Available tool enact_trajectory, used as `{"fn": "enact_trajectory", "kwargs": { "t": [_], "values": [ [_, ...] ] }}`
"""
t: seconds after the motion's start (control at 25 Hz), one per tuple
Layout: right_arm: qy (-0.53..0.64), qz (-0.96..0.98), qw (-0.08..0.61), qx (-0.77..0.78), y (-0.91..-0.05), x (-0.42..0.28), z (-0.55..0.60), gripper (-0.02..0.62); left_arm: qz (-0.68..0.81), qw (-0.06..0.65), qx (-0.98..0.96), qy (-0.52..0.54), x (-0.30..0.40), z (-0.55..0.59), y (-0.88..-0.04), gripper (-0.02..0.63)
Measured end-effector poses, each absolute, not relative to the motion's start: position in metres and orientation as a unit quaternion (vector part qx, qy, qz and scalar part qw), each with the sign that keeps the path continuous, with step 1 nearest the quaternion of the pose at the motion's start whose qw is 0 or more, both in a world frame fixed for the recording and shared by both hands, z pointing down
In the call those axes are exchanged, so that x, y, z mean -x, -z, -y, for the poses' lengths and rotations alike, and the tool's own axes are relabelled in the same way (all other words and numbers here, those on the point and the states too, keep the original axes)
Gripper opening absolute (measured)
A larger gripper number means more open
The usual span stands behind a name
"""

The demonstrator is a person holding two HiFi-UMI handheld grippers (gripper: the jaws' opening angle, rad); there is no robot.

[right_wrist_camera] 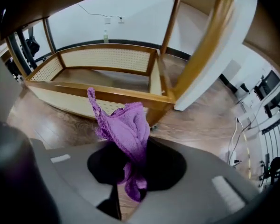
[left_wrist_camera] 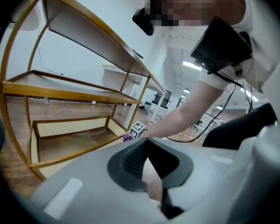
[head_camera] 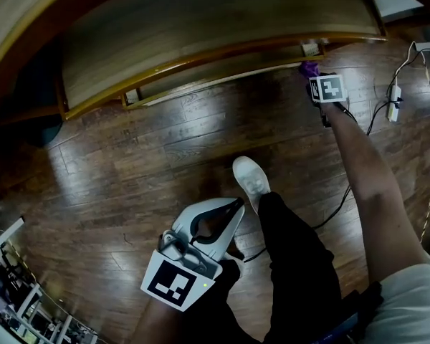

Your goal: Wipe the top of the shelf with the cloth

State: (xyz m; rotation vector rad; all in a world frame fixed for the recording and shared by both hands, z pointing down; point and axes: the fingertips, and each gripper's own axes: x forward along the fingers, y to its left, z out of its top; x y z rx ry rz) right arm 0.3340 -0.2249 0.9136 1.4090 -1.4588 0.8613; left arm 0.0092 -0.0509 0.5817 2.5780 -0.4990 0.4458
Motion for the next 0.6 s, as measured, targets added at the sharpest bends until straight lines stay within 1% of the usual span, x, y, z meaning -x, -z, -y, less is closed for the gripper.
{"fn": "enact_trajectory", "kwargs": {
  "t": [0.12, 0.24, 0.32, 0.48, 0.6],
  "values": [
    [-0.353, 0.571, 0.439, -0.597, -0.905, -0.353, 0.225, 0.097, 0.183, 0.234, -0.941, -0.163, -0.011, 0.052, -0.581, 0.018],
    [-0.36, 0.588, 0.433, -0.58, -0.905, -0.322, 0.215, 0.095, 0.199, 0.24, -0.937, -0.156, -0.009, 0.056, -0.574, 0.018],
    [-0.368, 0.62, 0.442, -0.533, -0.915, -0.268, 0.201, 0.096, 0.209, 0.244, -0.935, -0.152, -0.003, 0.057, -0.568, 0.018],
    [-0.369, 0.712, 0.44, -0.405, -0.926, -0.102, 0.18, 0.096, 0.231, 0.239, -0.931, -0.153, 0.017, 0.057, -0.556, 0.018],
    [-0.348, 0.754, 0.452, -0.327, -0.937, 0.004, 0.173, 0.097, 0.258, 0.236, -0.924, -0.154, 0.039, 0.056, -0.553, 0.018]
  ]
}}
